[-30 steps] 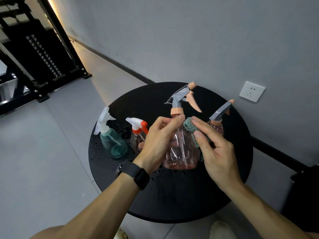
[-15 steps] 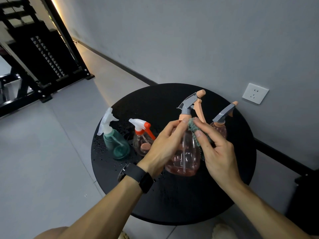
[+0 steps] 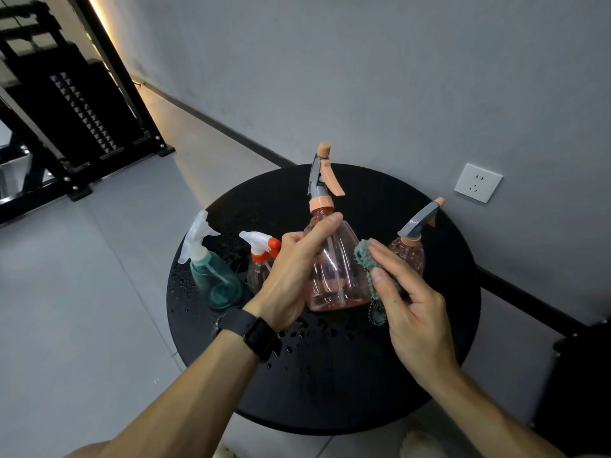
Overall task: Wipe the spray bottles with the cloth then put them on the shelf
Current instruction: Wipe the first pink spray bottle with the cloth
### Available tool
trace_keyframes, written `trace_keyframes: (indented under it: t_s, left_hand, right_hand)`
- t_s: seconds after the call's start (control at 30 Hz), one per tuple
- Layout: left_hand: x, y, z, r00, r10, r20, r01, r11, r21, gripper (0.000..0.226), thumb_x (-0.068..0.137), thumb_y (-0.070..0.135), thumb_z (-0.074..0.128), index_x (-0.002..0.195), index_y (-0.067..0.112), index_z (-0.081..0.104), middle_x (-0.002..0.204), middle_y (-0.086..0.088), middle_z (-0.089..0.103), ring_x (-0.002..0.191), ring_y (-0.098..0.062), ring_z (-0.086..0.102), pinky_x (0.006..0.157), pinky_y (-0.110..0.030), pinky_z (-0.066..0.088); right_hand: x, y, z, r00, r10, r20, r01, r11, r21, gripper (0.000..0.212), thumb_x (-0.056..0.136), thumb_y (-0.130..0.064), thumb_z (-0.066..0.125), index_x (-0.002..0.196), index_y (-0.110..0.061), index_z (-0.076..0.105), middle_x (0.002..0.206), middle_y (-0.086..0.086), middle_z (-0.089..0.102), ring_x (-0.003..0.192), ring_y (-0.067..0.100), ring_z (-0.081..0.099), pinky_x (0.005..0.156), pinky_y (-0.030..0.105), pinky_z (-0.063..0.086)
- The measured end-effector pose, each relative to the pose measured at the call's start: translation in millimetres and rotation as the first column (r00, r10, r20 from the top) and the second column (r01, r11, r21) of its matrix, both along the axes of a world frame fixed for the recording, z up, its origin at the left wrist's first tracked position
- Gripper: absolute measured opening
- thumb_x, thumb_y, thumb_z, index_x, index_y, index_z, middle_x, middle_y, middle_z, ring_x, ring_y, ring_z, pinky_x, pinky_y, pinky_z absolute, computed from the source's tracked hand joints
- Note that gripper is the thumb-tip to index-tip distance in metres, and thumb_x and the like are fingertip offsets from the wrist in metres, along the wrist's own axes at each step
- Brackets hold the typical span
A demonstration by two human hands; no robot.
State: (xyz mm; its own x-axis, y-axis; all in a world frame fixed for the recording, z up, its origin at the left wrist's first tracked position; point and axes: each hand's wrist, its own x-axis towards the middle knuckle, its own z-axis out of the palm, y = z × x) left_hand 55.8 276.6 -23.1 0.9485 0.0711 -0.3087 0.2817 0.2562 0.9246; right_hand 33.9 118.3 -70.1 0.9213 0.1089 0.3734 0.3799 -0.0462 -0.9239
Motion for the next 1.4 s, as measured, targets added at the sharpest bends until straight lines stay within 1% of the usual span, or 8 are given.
trace_keyframes:
  t_s: [0.13,0.27,0.53,0.73,0.83,1.0,1.23,1.4]
  left_hand:
    - [-7.1,-2.8,1.9,0.999,-0.034,0.011,0.033,0.996,0.086,0.066,0.077,0.048,0.073,0.118,0.000,0.055,0.094,-0.004,0.069,0.079,-0.019,0.072,0.078,-0.044,0.062]
    - [-9.9,-4.7,-3.0,0.997,-0.066,-0.043,0.071,0.989,0.131,0.056,0.083,0.054,0.071,0.117,0.012,0.061,0.102,-0.008,0.076,0.092,-0.030,0.075,0.081,-0.056,0.060]
    - [-9.6,-7.0,-10.6,0.986,-0.155,-0.053,0.164,0.950,0.264,0.055,0.085,0.077,0.048,0.121,0.039,0.065,0.114,0.010,0.073,0.104,-0.014,0.071,0.097,-0.047,0.054]
    - [-14.5,-7.5,-4.8,0.989,-0.138,-0.050,0.144,0.979,0.145,0.056,0.084,0.060,0.067,0.127,0.026,0.053,0.108,0.004,0.074,0.097,-0.018,0.074,0.087,-0.053,0.059]
    - [-12.9,-3.8,-4.0,0.995,-0.089,-0.043,0.091,0.994,0.064,0.061,0.081,0.052,0.073,0.129,0.025,0.047,0.119,-0.004,0.069,0.098,-0.026,0.074,0.083,-0.059,0.058]
    - [-4.0,1.0,-4.5,1.000,0.019,-0.010,-0.019,0.999,0.039,0.078,0.067,0.059,0.078,0.126,0.020,0.045,0.123,-0.005,0.061,0.096,-0.021,0.073,0.081,-0.053,0.060]
    - [5.1,6.8,-4.6,0.999,0.052,0.010,-0.051,0.998,-0.048,0.098,0.062,0.060,0.087,0.134,0.006,0.048,0.137,-0.029,0.052,0.115,-0.045,0.062,0.083,-0.063,0.056]
    - [0.0,8.1,-1.1,0.991,-0.073,0.109,0.068,0.997,0.047,0.064,0.087,0.055,0.065,0.124,0.004,0.062,0.124,-0.029,0.062,0.113,-0.049,0.060,0.089,-0.067,0.052]
  right_hand:
    - [3.5,-0.2,1.1,1.000,-0.016,0.012,0.016,1.000,-0.005,0.034,0.092,-0.018,0.053,0.124,-0.030,0.057,0.129,-0.023,0.057,0.124,-0.005,0.050,0.099,0.011,0.042]
    - [11.6,0.9,2.9,0.999,-0.046,0.017,0.046,0.999,-0.019,0.034,0.094,-0.014,0.055,0.126,-0.024,0.057,0.131,-0.018,0.056,0.124,-0.006,0.050,0.100,0.013,0.042]
    - [24.7,7.8,6.3,0.996,-0.091,0.013,0.092,0.995,-0.045,0.033,0.096,-0.008,0.055,0.127,-0.016,0.060,0.129,-0.018,0.056,0.122,-0.009,0.050,0.101,0.013,0.042]
    - [27.4,10.2,9.6,0.995,-0.099,0.007,0.099,0.994,-0.052,0.033,0.096,-0.010,0.054,0.128,-0.019,0.059,0.127,-0.020,0.056,0.121,-0.014,0.048,0.097,0.008,0.041]
    - [21.5,11.0,9.4,0.998,-0.065,-0.002,0.065,0.997,-0.027,0.035,0.096,-0.011,0.053,0.129,-0.022,0.057,0.128,-0.021,0.055,0.123,-0.009,0.050,0.100,0.015,0.044]
    - [11.5,12.1,8.3,0.999,-0.039,0.011,0.039,0.999,0.004,0.035,0.093,-0.019,0.052,0.127,-0.031,0.054,0.133,-0.017,0.054,0.126,-0.007,0.048,0.101,0.012,0.041]
    - [5.0,14.4,3.4,0.998,-0.047,0.040,0.047,0.999,0.008,0.037,0.093,-0.015,0.052,0.130,-0.019,0.055,0.135,-0.012,0.054,0.128,-0.004,0.048,0.101,0.011,0.040]
    - [6.4,12.2,3.4,0.996,-0.049,0.073,0.049,0.999,0.007,0.037,0.094,-0.012,0.053,0.131,-0.015,0.055,0.137,-0.009,0.054,0.129,-0.001,0.048,0.103,0.016,0.042]
